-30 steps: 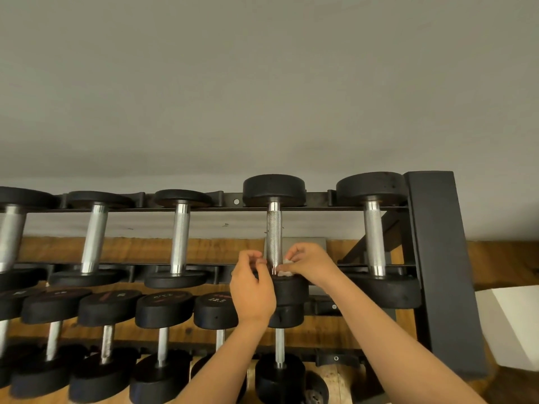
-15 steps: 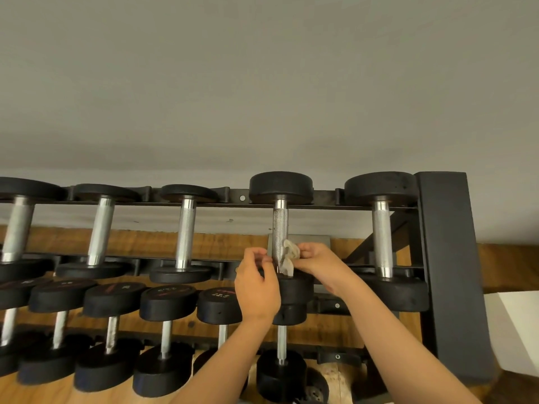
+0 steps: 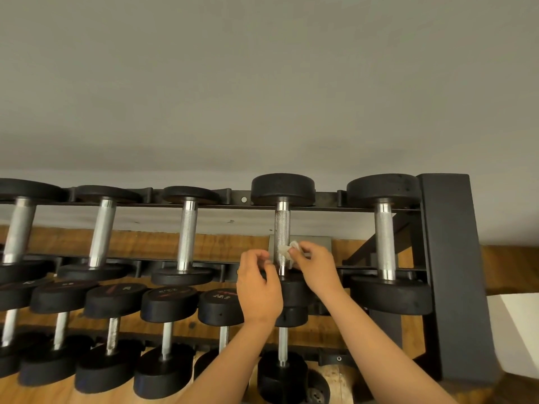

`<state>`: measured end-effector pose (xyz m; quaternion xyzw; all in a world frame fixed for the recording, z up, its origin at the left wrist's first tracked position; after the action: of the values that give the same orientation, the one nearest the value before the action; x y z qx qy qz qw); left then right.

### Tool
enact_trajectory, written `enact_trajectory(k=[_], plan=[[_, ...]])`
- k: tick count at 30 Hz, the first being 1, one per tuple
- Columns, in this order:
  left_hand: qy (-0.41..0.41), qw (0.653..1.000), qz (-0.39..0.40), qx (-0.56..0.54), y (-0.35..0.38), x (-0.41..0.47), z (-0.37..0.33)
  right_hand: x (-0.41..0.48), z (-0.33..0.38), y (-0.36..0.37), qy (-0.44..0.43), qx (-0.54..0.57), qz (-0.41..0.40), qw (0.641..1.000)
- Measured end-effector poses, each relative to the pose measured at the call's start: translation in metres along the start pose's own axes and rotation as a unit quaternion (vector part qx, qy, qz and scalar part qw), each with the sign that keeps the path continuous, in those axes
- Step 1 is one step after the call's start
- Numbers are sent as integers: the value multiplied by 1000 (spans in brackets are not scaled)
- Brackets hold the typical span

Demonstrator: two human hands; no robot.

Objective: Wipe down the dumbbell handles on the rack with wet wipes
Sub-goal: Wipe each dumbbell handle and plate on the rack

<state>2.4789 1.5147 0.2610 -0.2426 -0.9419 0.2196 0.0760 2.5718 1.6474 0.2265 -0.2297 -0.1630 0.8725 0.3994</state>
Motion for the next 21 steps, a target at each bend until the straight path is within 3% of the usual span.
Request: enact_trajectory(k=[3,9,17,21], plan=[[3,1000,-1,0,0,0,-1,0,-1,-7,12,29,-36,999],[3,1000,0,2,0,0,-1,0,-5,-5,25,31,-25,999],[4,1000,4,0,0,0,-1,-9,-4,8,66,140,61,986],[10,1000,5,5,1,0,0,-10,2,9,53,121,110,985]])
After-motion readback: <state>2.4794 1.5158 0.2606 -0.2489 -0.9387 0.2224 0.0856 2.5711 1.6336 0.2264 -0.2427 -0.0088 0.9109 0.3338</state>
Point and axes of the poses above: each hand's wrist, its own x-axis towards the middle knuckle, its own y-axis out of the palm, z = x × y, the point moved 10 cm from there along x, towards the middle knuckle, and after that the axes turned 5 degrees about -x, right-handed, at the moved point
